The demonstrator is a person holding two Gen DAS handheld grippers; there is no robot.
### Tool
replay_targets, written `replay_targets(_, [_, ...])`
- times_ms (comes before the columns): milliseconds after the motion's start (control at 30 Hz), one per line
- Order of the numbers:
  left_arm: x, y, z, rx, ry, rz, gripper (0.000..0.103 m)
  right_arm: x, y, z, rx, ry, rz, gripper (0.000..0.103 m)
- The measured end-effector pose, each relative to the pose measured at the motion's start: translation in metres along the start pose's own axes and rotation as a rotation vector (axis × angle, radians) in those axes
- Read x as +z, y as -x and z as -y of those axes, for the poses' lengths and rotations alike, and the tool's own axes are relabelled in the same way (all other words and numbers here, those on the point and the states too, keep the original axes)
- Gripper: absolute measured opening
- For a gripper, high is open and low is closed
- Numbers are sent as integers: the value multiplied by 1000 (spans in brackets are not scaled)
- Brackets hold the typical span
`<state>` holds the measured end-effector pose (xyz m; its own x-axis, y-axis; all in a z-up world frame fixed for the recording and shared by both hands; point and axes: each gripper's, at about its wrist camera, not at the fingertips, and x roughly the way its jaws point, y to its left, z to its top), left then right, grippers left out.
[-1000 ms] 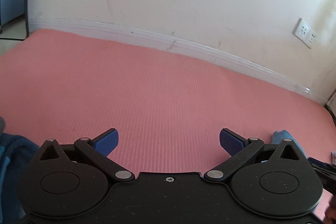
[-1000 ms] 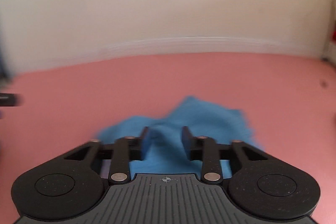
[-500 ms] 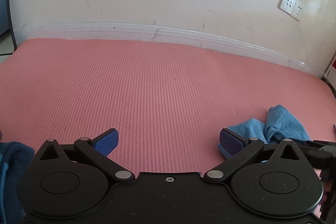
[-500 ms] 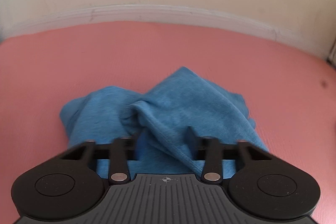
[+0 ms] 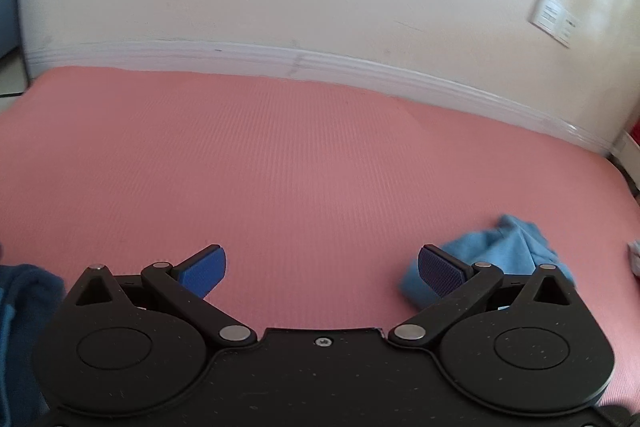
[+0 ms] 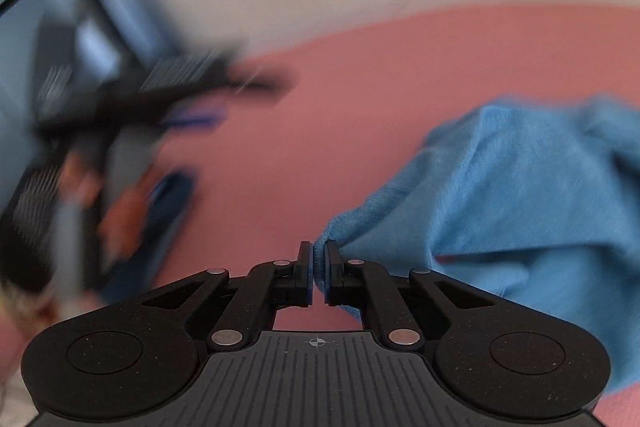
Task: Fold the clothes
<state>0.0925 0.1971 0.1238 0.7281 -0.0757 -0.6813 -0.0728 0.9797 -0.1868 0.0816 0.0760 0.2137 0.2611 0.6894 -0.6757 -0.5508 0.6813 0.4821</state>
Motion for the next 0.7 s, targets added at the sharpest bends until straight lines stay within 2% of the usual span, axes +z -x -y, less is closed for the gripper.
replay_targets(100, [-6,-4,11,-57,-24,-39,102,-16,-16,-11,36,12,-66,4])
replay_targets(200, [-14,-11,22,-91,-47,-75,102,-13,-12,-9,-29,30,-78,6])
replay_targets(333, [-23,-21,33,-116,-85,-97,102,8,17,4,-70,62,-92,13])
replay_targets(400, [-25,-27,37,-134,-95,-101,102,20,38,16,-101,67,-92,22])
replay_targets(433, [-26,-33,43,-147,-102,-99,102,26,49,23,-132,71,-78,22])
replay_targets(500, [-28,-43,56,-176,-137,-99,102,39,67,41,-238,78,-29,26])
replay_targets(567, [-31,-53,67,-198,-168,-115,101,52,77,65,-403,73,36,39])
replay_targets(633, [-36,-64,78,-214,-197,-145,101,59,75,97,-552,28,83,40])
replay_targets(700, [-42,-75,85,-225,-209,-182,100,65,57,132,-653,-50,60,39])
